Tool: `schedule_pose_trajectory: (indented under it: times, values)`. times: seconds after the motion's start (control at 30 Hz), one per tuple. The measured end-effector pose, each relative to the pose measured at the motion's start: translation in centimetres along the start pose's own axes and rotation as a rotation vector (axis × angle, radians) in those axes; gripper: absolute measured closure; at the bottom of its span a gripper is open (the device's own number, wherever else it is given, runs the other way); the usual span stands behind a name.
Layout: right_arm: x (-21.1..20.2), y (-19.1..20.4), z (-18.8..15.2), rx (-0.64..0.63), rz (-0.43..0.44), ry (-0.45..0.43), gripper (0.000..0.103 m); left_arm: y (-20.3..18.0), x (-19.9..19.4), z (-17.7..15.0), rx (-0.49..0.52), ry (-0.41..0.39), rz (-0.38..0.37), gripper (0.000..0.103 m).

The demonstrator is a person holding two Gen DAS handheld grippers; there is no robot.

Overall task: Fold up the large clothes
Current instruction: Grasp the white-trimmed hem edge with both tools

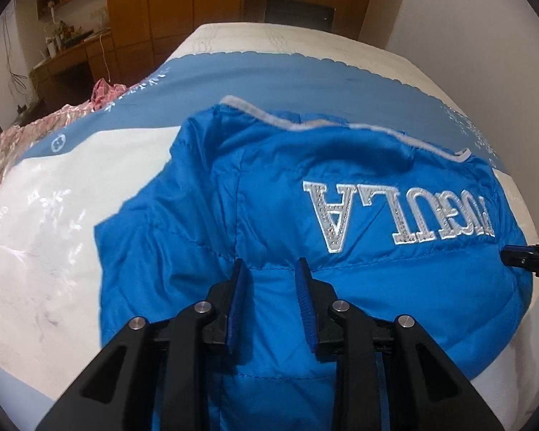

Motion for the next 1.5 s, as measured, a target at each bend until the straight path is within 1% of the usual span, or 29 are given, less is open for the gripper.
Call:
schedule_pose_trajectory:
  times: [0.03,0.1,0.17,0.23,0.27,0.37,0.43,0.53,0.6,0.67,0.73,0.77,0.9,1.03,1.1,1.17,1.2,1.23,1.3,1.37,1.4,1.43,1.5]
  values:
    - [0.3,-0.1,0.0,0.010,0.002,0.000,0.075,-0.1,0.2,-0.2,0.005,-0.007,0.004,0.073]
    - [0.7,0.2,0.0,-0.003,-0.021,0.002,0.075,-0.2,0.4,-0.2,-0.006,-0.009,0.011,0.073]
    - [0.7,0.7,0.4,-0.021,-0.042,0.025,0.075,-0.3,0.5,0.1,-0.012,0.005,0.018,0.073]
    - [-0.2,1.1,1.2,-0.028,-0.041,0.033,0.074,-0.3,0.2,1.0,-0.021,0.033,0.014,0.075]
    - [-1.0,1.4,1.8,-0.037,-0.025,0.012,0.072,-0.3,-0.1,1.5,-0.024,0.029,0.005,0.075]
    - [-2.2,2.2,3.9,-0.061,-0.014,-0.034,0.072,-0.3,-1.1,3.8,-0.016,-0.021,-0.016,0.075]
    - [-2.2,2.3,5.9,-0.065,0.001,-0.058,0.072,-0.7,-0.6,5.4,-0.013,-0.029,-0.036,0.075]
    - [-0.7,2.2,8.9,-0.067,0.022,-0.050,0.072,-1.5,1.1,7.5,0.005,-0.031,-0.053,0.075]
    - [1.2,1.9,10.5,-0.069,-0.009,-0.035,0.072,-2.0,2.7,8.7,0.019,-0.027,-0.039,0.075]
    - [2.5,0.9,11.2,-0.049,-0.025,-0.019,0.072,-1.9,4.6,9.8,0.017,-0.007,-0.016,0.075]
    - [4.3,-0.1,11.9,-0.018,-0.036,0.011,0.077,-1.7,6.4,10.3,0.010,0.029,-0.006,0.073]
    - [4.9,-0.7,12.0,0.001,-0.033,0.022,0.082,-1.7,7.5,10.5,0.011,0.058,-0.002,0.073]
    - [5.9,-1.9,12.7,0.072,0.016,0.023,0.083,-1.9,9.0,10.5,0.033,0.089,0.016,0.073]
    - [5.6,-1.7,12.7,0.065,0.011,0.028,0.083,-1.9,8.9,10.5,0.020,0.102,0.017,0.073]
    - [4.4,-1.7,12.4,0.076,0.041,0.024,0.077,-1.6,8.4,10.6,0.006,0.107,0.010,0.073]
    - [2.7,-1.9,11.7,0.072,0.057,-0.001,0.072,-0.7,7.0,10.4,-0.015,0.112,-0.001,0.073]
    - [1.5,-2.2,11.1,0.065,0.052,-0.018,0.070,-0.1,6.1,10.3,-0.025,0.107,-0.004,0.070]
    - [0.6,-2.5,10.5,0.064,0.042,-0.027,0.069,0.5,5.1,10.0,-0.035,0.096,-0.009,0.065]
    - [-1.6,-3.5,8.9,0.066,0.039,-0.054,0.065,2.5,2.8,9.2,-0.058,0.075,0.000,0.063]
    - [-3.3,-4.6,7.1,0.072,0.023,-0.073,0.052,4.9,0.8,7.8,-0.086,0.072,-0.009,0.058]
    - [-4.0,-5.5,6.2,0.076,0.020,-0.078,0.049,6.0,0.1,7.0,-0.102,0.077,-0.003,0.054]
    - [-4.4,-6.1,5.4,0.084,0.029,-0.077,0.046,7.4,-0.7,5.9,-0.123,0.082,0.012,0.052]
    - [-4.3,-6.9,4.1,0.109,0.063,-0.061,0.043,9.4,-1.5,4.2,-0.160,0.090,0.012,0.050]
Point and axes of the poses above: each gripper's, at about its wrist camera, not at the fingertips, and x roughly the way its jaws point, y to its left, z to its top, the point moved 1 cm from there along x, roughly the way its jaws point, and after that the axes turned 4 degrees about z, right-handed, at the moved point
